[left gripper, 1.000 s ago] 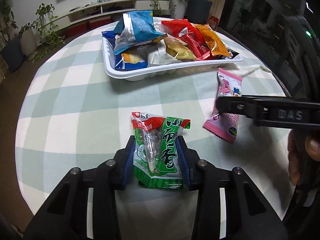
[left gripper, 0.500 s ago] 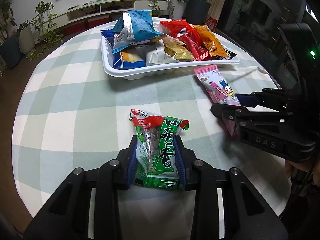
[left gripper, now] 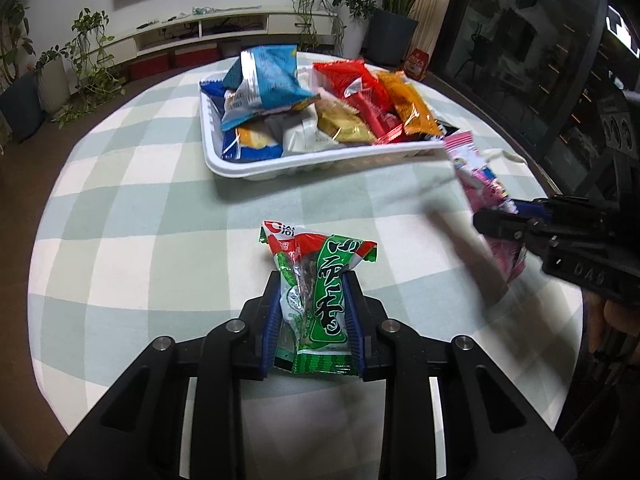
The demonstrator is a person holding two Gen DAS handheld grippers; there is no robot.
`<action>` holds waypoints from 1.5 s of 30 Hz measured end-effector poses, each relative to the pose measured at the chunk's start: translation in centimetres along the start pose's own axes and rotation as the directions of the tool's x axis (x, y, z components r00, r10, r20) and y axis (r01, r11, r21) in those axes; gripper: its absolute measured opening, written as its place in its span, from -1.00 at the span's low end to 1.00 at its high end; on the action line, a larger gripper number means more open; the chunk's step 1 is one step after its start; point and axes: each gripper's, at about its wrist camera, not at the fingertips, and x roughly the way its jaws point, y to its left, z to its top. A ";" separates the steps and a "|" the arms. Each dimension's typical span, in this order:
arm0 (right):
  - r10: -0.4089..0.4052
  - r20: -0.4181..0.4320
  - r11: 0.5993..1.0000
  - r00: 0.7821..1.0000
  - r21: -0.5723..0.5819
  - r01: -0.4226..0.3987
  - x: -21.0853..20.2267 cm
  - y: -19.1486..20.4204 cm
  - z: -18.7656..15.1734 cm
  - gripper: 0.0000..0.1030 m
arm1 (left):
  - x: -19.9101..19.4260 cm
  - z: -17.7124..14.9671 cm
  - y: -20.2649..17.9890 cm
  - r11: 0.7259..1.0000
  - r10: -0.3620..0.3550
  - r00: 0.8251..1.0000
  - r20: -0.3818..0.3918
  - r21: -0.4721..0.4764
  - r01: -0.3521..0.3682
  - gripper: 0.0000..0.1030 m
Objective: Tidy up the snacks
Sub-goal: 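Grasp the pink bar with the right gripper while the left gripper holds the green bag, then carry the green bag and pink bar into the tray and release both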
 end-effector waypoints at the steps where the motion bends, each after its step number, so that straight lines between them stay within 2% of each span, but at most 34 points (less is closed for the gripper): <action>1: 0.006 0.011 1.000 1.000 0.014 -0.006 -0.6 -0.7 0.1 -0.52 | -0.3 0.2 -0.1 1.000 -0.009 1.000 0.010 -0.006 0.009 -0.49; 5: 0.011 0.045 0.999 0.999 0.049 -0.013 -2.1 -2.7 0.8 -0.52 | -2.2 2.1 -0.3 0.998 -0.049 0.997 0.067 -0.037 0.051 -0.49; 8: 0.012 0.077 0.998 0.997 0.062 -0.017 -3.1 -4.1 2.6 -0.52 | -3.3 4.5 -0.7 0.997 -0.060 0.992 0.110 -0.044 0.065 -0.49; 14: -0.001 0.125 0.999 0.992 0.040 -0.004 -3.1 -5.1 8.6 -0.52 | -2.6 12.5 -1.7 0.997 -0.053 0.984 0.171 -0.052 0.063 -0.49; 17: 0.007 0.119 0.999 0.993 0.044 -0.013 -1.5 -5.4 11.7 -0.51 | -0.6 16.2 -2.2 0.997 -0.037 0.986 0.160 -0.061 0.047 -0.49; 22: -0.015 0.063 1.000 0.998 -0.002 0.015 2.4 -5.0 15.1 -0.51 | 4.1 19.6 -2.6 0.998 0.027 0.995 0.095 -0.052 -0.023 -0.48; 26: -0.034 0.014 0.999 0.999 -0.021 0.035 5.9 -5.0 16.0 -0.51 | 7.8 19.9 -2.6 0.997 0.065 0.997 0.035 -0.050 -0.064 -0.48; 30: -0.057 -0.018 0.997 0.998 -0.049 0.056 8.2 -4.8 16.0 -0.50 | 10.0 19.6 -2.4 0.995 0.083 0.996 0.022 -0.060 -0.081 -0.44; 41: -0.087 -0.019 0.995 0.996 -0.059 0.086 9.4 -4.9 16.0 -0.31 | 10.8 19.4 -1.7 0.989 0.131 0.991 0.041 -0.080 -0.127 -0.42; 43: -0.095 -0.015 0.994 0.995 -0.061 0.094 9.3 -4.9 16.0 -0.31 | 10.6 19.3 -1.8 0.987 0.146 0.988 0.046 -0.080 -0.142 -0.36; 45: -0.095 -0.011 0.994 0.995 -0.054 0.095 9.0 -5.0 16.0 -0.30 | 10.3 19.3 -1.5 0.983 0.163 0.985 0.056 -0.089 -0.158 -0.16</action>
